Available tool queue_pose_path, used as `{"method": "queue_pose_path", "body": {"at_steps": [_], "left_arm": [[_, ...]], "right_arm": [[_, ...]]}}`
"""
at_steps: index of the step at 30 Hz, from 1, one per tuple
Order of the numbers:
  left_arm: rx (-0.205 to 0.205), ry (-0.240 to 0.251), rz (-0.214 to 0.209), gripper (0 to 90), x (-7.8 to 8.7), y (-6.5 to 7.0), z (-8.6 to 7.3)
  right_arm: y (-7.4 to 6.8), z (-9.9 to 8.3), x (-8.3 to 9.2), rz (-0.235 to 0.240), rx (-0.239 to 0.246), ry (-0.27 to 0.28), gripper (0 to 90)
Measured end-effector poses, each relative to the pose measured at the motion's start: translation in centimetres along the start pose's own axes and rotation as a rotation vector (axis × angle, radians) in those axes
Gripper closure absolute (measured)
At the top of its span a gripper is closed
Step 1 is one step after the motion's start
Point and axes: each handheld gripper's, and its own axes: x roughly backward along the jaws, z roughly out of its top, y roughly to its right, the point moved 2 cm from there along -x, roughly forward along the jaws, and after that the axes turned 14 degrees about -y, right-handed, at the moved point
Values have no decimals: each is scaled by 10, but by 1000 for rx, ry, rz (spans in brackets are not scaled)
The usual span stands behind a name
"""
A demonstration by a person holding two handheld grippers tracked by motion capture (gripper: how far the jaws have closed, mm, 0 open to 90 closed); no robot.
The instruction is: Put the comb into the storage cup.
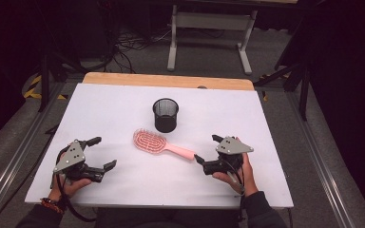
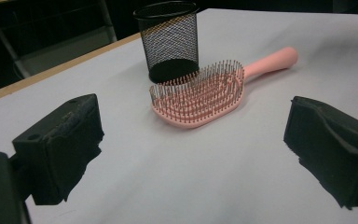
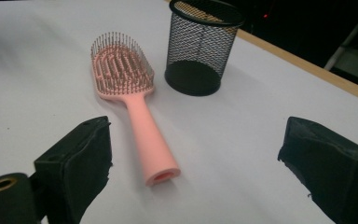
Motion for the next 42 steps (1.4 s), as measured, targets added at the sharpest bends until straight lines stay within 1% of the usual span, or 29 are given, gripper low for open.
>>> {"method": "queue_pose_path", "body": {"at_steps": [2, 3, 5, 7, 9, 10, 12, 13, 15, 17, 21, 22, 23, 25, 27, 29, 30, 31, 32, 33, 34, 35, 36, 37, 38, 39, 40, 41, 42], "left_arm": [[2, 6, -8, 52, 0, 0, -1], [1, 6, -11, 50, 0, 0, -1], [-4, 13, -9, 48, 1, 0, -1], [1, 13, -7, 47, 1, 0, -1], [-2, 12, -5, 48, 2, -1, -2], [-5, 12, 2, 48, 2, -1, -2], [-1, 15, 0, 47, 2, -2, -2], [-2, 11, 1, 47, 2, -2, -2], [0, 14, -5, 47, 2, -1, -2], [-8, 14, -5, 46, 2, -1, -2], [-6, 16, -13, 44, 3, -1, -2], [-6, 17, -13, 44, 3, -1, -2], [-7, 16, -12, 44, 3, -1, -2], [-7, 19, -16, 44, 3, -1, -2], [-6, 18, -16, 44, 3, -1, -2], [-4, 17, -16, 44, 3, -1, -3], [-8, 11, -13, 44, 3, -1, -2], [-7, 13, -13, 44, 3, -1, -2], [-7, 14, -13, 44, 3, -2, -3], [-7, 14, -13, 44, 3, -2, -3], [-6, 15, -13, 44, 3, -2, -3], [-3, 16, -15, 44, 4, -2, -3], [0, 17, -15, 45, 4, -2, -3], [0, 14, -8, 46, 4, -2, -3], [3, 8, 8, 50, 4, -3, -3], [7, 9, 5, 51, 4, -3, -3], [9, 9, 5, 53, 4, -3, -3], [10, 10, 9, 54, 4, -4, -3], [10, 11, 7, 55, 4, -4, -3]], "right_arm": [[-1, 10, -3, 35, 20, -21, 87], [-1, 13, -5, 44, 30, -35, 87], [-5, 23, -12, 70, 66, -71, 89], [-8, 30, -21, 99, 88, -127, 95], [-11, 36, -28, 111, 118, -160, 107], [-12, 40, -32, 113, 132, -180, 116], [-14, 47, -39, 117, 168, -217, 118], [-15, 52, -44, 133, 174, -244, 125], [-16, 58, -49, 141, 188, -274, 126], [-16, 65, -56, 169, 194, -314, 126], [-20, 78, -72, 180, 238, -402, 138], [-21, 80, -76, 195, 249, -426, 139], [-23, 82, -80, 198, 262, -445, 143], [-26, 85, -86, 194, 289, -483, 147], [-30, 87, -94, 196, 303, -527, 150], [-31, 88, -97, 197, 312, -536, 147], [-33, 90, -104, 196, 334, -575, 129], [-33, 90, -104, 196, 334, -575, 129], [-35, 90, -107, 209, 349, -600, 131], [-35, 90, -107, 209, 349, -600, 131], [-35, 90, -109, 213, 343, -602, 138], [-35, 90, -112, 217, 334, -628, 151], [-35, 90, -114, 219, 341, -639, 184], [-34, 90, -116, 221, 352, -650, 221], [-33, 89, -118, 218, 352, -665, 231], [-33, 89, -121, 229, 364, -674, 262], [-32, 88, -123, 246, 362, -681, 313], [-31, 88, -124, 249, 352, -689, 327], [-29, 88, -127, 250, 349, -695, 379]]}}
